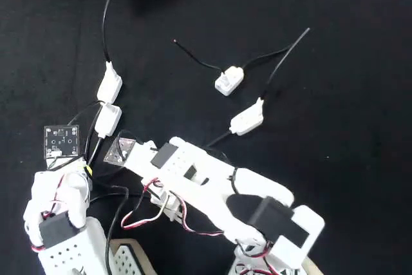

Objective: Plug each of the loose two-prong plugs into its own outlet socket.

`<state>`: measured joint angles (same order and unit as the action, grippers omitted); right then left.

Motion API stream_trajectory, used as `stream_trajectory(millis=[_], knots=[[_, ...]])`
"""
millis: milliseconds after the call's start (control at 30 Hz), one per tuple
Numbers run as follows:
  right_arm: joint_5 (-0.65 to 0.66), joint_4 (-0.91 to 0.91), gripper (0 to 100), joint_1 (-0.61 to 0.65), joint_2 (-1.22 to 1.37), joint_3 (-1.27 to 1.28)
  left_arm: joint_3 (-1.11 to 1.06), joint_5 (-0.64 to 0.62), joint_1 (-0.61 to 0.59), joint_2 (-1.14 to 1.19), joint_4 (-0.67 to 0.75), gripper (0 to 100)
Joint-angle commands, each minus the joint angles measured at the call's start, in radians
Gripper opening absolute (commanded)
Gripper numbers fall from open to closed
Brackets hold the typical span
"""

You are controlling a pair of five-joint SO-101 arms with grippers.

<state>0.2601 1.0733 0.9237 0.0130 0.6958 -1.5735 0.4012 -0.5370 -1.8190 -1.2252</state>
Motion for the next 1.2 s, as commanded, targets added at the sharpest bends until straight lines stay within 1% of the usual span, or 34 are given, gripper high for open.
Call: stream_trajectory(millis=[0,67,133,267,333,400,533,633,767,1000,1167], knots=[[-0.009,0.002,17.9,0.049,0.025,-0.047,-0.001,0.005,-0.016,-0.005,0.023,16],[-0.009,0.005,15.1,0.087,0.027,-0.047,-0.004,0.005,-0.016,-0.005,0.023,16],[-0.009,0.026,14.7,0.097,0.025,-0.061,-0.005,0.005,-0.016,-0.005,0.023,16],[-0.009,0.133,16.3,0.043,-0.012,-0.145,-0.007,0.005,-0.016,-0.005,0.023,16],[-0.009,0.178,16.3,0.006,-0.074,-0.163,-0.01,0.005,-0.016,-0.005,0.023,16],[-0.029,0.203,16.3,-0.005,-0.156,-0.137,-0.024,0.006,-0.018,-0.005,0.037,16],[-0.104,0.167,16.5,0.074,-0.305,-0.007,-0.051,0.006,-0.041,-0.005,0.087,16],[-0.144,0.092,16.6,0.124,-0.338,0.061,-0.058,0.006,-0.05,-0.005,0.092,16],[-0.15,0.066,16.6,0.129,-0.254,0.054,-0.061,0.006,-0.042,-0.005,0.091,16],[-0.15,0.069,16.2,0.132,-0.013,-0.051,-0.061,0.006,-0.042,-0.005,0.091,16],[-0.149,0.069,15.1,0.132,0.068,-0.085,-0.062,0.006,-0.041,-0.005,0.091,16]])
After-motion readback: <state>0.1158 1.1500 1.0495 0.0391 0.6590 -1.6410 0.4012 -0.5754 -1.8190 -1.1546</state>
